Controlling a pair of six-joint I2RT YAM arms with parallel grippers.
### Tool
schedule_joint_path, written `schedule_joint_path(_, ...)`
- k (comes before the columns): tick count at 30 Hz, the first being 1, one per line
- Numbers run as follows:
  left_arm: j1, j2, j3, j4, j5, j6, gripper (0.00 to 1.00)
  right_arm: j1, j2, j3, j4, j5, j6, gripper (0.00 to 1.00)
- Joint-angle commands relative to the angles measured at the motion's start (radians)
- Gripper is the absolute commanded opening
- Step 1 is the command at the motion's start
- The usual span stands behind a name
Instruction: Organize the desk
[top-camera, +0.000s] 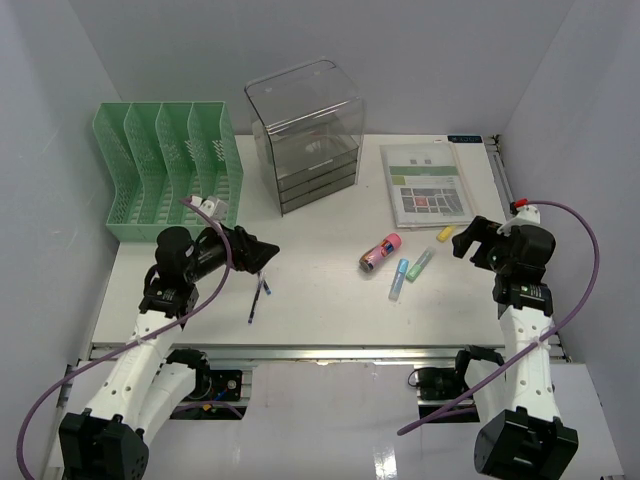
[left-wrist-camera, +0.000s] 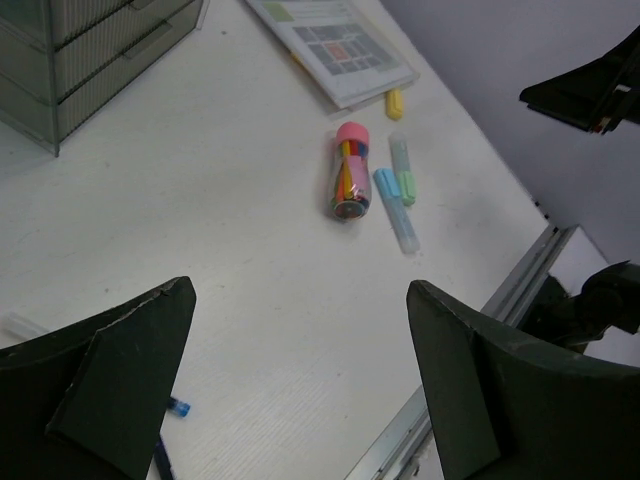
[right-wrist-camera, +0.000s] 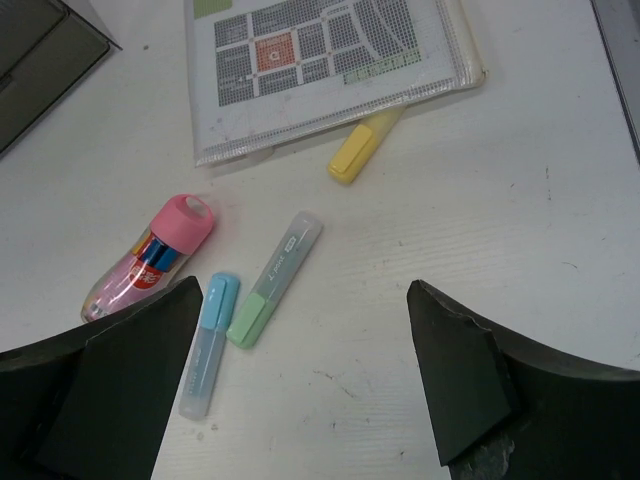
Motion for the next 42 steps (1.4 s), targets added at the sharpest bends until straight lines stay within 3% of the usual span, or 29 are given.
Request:
schedule_joint_path(1, 0.0, -0.004, -0.068, 0.19, 0.039, -0.251, 0.98, -0.004, -0.039, 0.021, 0.015, -0.102, -0.027, 0.9)
schedule_joint_path(5, -0.059, -0.008, -0.171, 0.385, -0.098, -0.514, 0.98, -0.004, -0.153, -0.06, 0.092, -0.349, -0.16, 0.9)
schedule_joint_path(9, -0.23, 0.085, -0.167, 0.468, -0.304, -0.619, 0.93, -0.004, -0.292, -0.149, 0.168, -0.551, -0.243, 0.9)
schedule_joint_path(15, -0.467, 0.325, -0.032, 0.474, -0.698, -0.734, 0.86, -0.002, -0.28, -0.115, 0.081, -0.615, -0.333, 0.9)
schedule_joint_path(19, -0.534, 0.464, -0.001, 0.549, -0.911, -0.829, 0.85, 0.008, -0.248, -0.09, 0.028, -0.649, -0.377, 0.9)
schedule_joint_path(25, -0.581, 0.711, 0.085, 0.807, -1.073, -0.836, 0.85, 0.015, -0.275, -0.098, 0.028, -0.653, -0.374, 0.9)
schedule_joint_path(28, -0.593, 0.816, 0.112, 1.033, -1.146, -0.816, 0.84, 0.015, -0.274, -0.098, 0.02, -0.648, -0.385, 0.9)
schedule_joint_path(32, -0.6, 0.959, 0.138, 1.326, -1.248, -0.679, 0.83, 0.019, -0.239, -0.073, -0.029, -0.672, -0.407, 0.9)
schedule_joint_path(39, -0.597, 1.119, 0.35, 1.384, -1.315, -0.572, 0.86, 0.019, -0.209, -0.056, -0.049, -0.662, -0.417, 0.9)
schedule_joint_path(42, -0.589, 1.183, 0.403, 1.382, -1.322, -0.611, 0.83, 0.02, -0.213, -0.059, -0.05, -0.657, -0.425, 0.9)
